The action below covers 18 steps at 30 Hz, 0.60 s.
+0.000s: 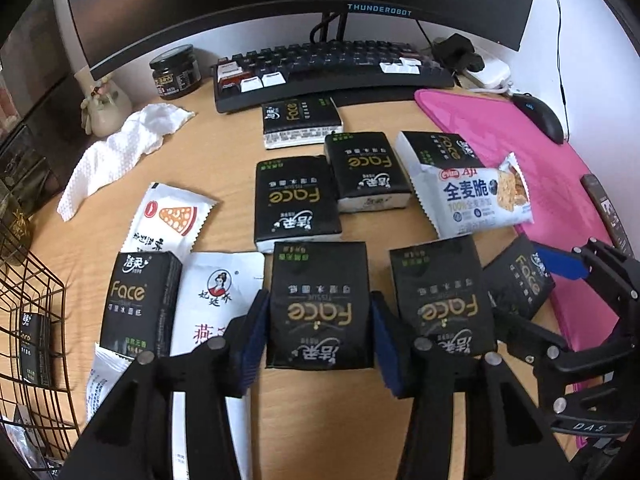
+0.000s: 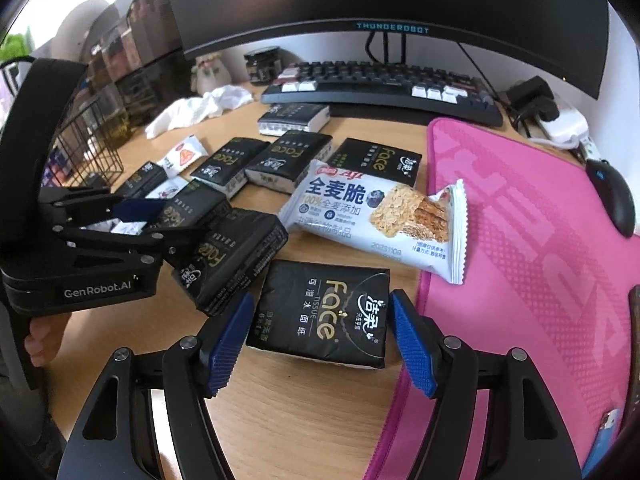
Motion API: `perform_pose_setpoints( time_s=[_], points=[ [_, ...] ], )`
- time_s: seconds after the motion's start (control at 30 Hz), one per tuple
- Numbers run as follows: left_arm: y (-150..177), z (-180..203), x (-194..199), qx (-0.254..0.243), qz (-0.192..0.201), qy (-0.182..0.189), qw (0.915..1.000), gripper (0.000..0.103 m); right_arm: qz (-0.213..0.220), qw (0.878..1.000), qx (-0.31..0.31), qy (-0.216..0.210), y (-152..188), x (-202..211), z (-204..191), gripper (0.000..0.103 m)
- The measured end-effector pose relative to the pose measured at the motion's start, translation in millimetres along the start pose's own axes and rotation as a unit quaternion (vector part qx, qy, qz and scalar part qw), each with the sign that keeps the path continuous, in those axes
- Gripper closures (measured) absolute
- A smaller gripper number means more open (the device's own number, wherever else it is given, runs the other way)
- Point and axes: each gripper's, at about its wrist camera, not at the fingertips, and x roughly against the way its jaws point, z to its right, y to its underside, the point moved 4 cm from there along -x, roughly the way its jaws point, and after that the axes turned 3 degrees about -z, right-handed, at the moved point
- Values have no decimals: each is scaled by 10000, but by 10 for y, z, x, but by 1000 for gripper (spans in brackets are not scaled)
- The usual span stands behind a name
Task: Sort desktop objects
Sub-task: 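Grasp a black Face tissue pack with the left gripper while the right grasps another, then carry both Face packs to the wire basket and open both grippers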
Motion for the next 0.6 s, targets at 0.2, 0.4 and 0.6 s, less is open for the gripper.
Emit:
perform_pose_setpoints(
  time_s=[0.2,0.4,0.6],
  points=[
    [26,3,27,-28,-37,-43,10000,51,4,9999,-33,116,13,32,22,39],
    [36,-14,247,10,135,-23,9999,51,235,9996,-32,119,-30,233,9,40],
    [58,5,621,-41,432,-44,9990,51,520,9986,-8,108,-89,538,-87,40]
  ],
)
